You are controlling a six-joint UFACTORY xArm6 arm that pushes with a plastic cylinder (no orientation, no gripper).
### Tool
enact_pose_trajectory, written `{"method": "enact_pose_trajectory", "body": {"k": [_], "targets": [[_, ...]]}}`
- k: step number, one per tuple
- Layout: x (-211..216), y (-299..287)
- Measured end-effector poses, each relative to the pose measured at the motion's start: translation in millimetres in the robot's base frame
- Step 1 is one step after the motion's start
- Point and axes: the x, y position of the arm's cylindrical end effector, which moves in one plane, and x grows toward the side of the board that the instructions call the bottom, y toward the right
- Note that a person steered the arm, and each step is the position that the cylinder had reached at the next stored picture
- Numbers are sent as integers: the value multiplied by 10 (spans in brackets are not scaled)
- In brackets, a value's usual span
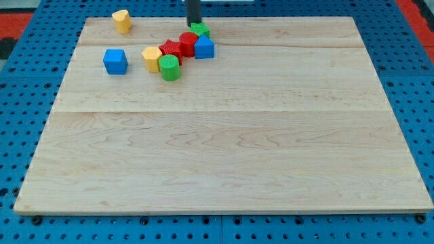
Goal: Push the green circle closer to the group of blocks
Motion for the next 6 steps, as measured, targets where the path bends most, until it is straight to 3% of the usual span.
{"method": "enact_pose_trajectory", "body": {"k": [3, 5, 6], "targets": [[25, 556], [928, 534], [1568, -175]]}}
